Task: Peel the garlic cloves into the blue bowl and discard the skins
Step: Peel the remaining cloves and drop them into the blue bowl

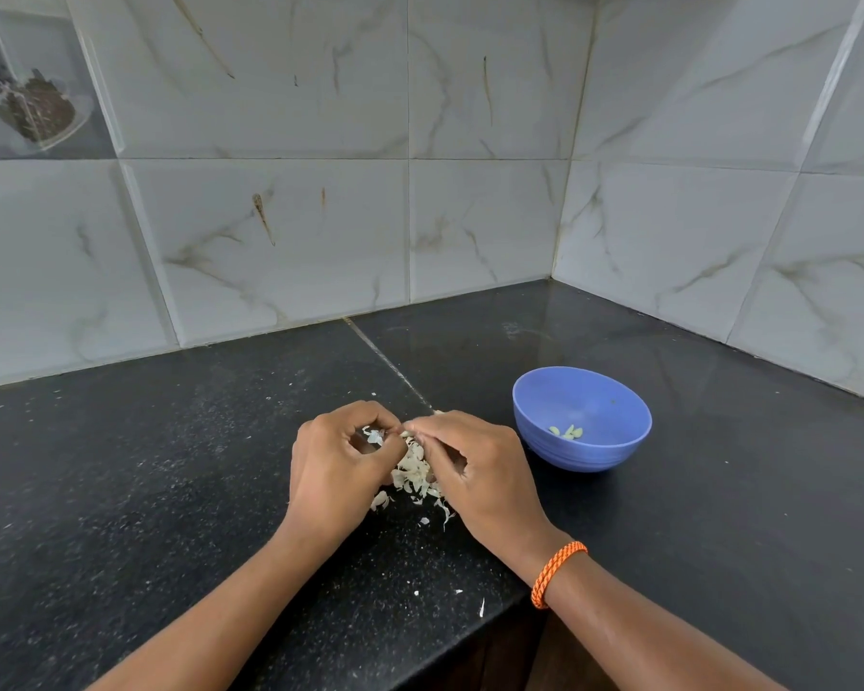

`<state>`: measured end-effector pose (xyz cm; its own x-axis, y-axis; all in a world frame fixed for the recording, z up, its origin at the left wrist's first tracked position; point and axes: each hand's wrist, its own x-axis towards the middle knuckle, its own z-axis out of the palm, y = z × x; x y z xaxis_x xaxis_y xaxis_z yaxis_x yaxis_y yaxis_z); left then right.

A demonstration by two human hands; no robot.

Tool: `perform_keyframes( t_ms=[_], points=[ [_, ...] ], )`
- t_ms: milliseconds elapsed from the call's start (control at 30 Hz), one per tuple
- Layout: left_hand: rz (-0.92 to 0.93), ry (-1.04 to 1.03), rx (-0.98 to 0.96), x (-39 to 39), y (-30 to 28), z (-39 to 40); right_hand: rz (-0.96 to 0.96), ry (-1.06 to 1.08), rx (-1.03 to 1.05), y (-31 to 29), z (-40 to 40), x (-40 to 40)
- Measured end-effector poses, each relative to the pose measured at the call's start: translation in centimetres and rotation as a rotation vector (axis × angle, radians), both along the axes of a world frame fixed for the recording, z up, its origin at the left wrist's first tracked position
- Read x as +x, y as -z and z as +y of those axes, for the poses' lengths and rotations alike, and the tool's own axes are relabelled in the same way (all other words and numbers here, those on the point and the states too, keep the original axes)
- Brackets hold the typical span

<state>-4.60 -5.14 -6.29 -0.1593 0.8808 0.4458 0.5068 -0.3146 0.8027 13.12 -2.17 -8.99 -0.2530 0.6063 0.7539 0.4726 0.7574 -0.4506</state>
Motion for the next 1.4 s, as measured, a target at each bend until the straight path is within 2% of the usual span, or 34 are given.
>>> perform_keyframes(
  t_ms=[133, 367, 667, 867, 1167, 1400],
  points=[
    [-0.033, 0.046, -0.016, 0.06, 0.08, -0.18, 0.049, -0.025, -0.082, -0.24, 0.19, 0.09],
    [-0.031, 0.062, -0.038, -0.28, 0.45, -0.05, 0.229, -0.137, -0.403, -0.39, 0.55, 0.05],
    [-0.057, 0.105, -0.06, -0.18, 0.49, -0.01, 0.351, -0.255, -0.591, -0.62, 0.75, 0.2],
    [0.001, 0.106, -0.092, -0.4, 0.77, 0.29, 0.42, -0.187, -0.532, -0.63, 0.32, 0.29],
    [-0.17, 0.159, -0.061, -0.33, 0.51, -0.09, 0.276, -0.048, -0.381, -0.6, 0.11, 0.04],
    [-0.13, 0.12, -0.019, -0.26, 0.89, 0.16, 0.128, 0.004, -0.327, -0.39, 0.26, -0.22]
  ],
)
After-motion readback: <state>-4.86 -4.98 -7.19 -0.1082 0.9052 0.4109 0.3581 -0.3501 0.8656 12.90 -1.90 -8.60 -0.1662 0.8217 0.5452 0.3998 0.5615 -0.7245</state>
